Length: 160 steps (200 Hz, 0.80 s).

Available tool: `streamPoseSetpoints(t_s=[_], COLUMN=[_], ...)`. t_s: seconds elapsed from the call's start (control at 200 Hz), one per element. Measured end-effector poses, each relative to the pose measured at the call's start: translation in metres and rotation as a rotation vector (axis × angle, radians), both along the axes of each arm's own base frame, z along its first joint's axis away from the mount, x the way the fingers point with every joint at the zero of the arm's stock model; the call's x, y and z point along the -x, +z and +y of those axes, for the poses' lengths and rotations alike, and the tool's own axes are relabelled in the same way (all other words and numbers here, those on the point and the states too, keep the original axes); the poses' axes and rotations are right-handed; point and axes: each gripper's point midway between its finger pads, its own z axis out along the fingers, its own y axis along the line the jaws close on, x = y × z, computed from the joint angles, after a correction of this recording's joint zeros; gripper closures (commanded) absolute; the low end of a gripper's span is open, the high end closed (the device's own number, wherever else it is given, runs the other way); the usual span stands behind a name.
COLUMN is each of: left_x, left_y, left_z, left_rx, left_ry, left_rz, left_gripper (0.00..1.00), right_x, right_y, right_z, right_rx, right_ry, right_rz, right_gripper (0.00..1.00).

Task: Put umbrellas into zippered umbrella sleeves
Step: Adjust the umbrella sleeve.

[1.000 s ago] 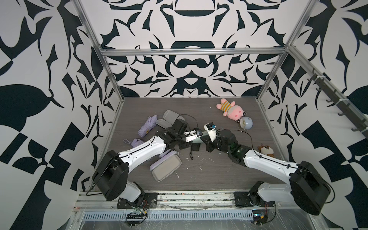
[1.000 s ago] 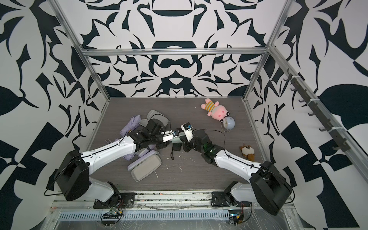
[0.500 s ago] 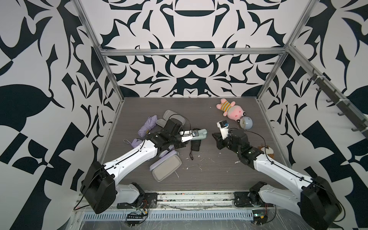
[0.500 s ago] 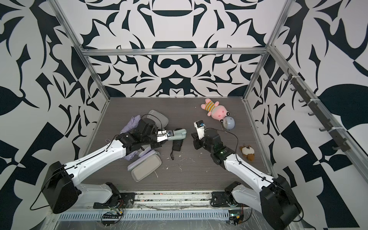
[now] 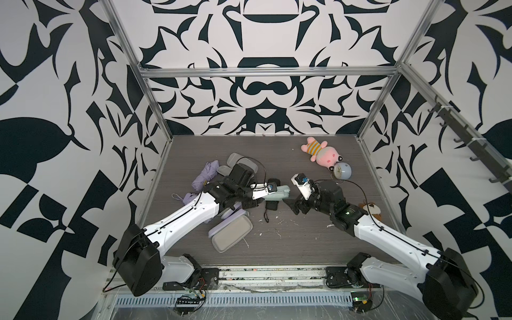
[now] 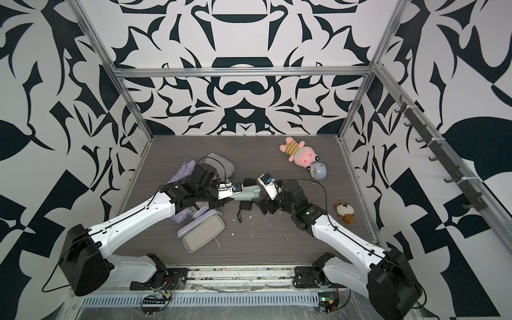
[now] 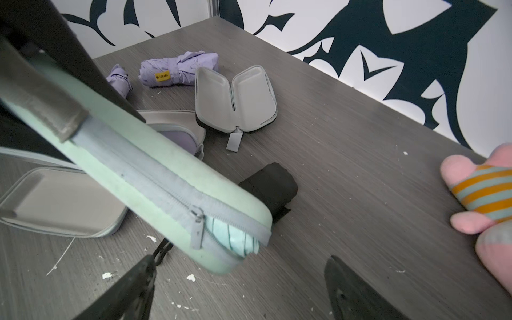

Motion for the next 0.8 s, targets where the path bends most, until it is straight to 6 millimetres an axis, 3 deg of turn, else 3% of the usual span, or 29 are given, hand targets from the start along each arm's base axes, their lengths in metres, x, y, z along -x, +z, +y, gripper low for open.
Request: streamPoseSetpoints(t_s=[0.34,0.51,0.55,0.63,0.69,0.8], left_x=[0.011,0.013,0.013,0.012,0.010,0.012], left_y=[0.014,0.012,0.012,0.013,0.012,0.012], left_z=[-0.012,-0.016,-0.016,-0.017,-0.015,-0.010], left_rx=[0.018,0.004,0.004,0.000,-0.012,-0.020], left_ry=[-0.063,-0.079,-0.083,-0.087,-0.091,-0.110], left_rz=[0.044,0.045,0.041,0.025,0.017,0.071], left_gripper=[1.00,1.00,1.00,0.99,0.88,0.60], right_x=[-0.006,-0.001,0.002,0.005,0.010,0.025], right_y=[0.004,-0.005,-0.007,-0.011,-0.016,-0.022], right_z=[0.017,0.024,0.027,0.032,0.034,0.040], right_rx=[0.172,0.205,0.198,0.183,0.183,0.167], right_ry=[0.147,0.223,0.254,0.308,0.351,0.474], right_rz=[-0.101,-0.075,-0.049,-0.010,0.005,-0.022], right_gripper=[0.04,0.20,0.28,0.65,0.83,0.98])
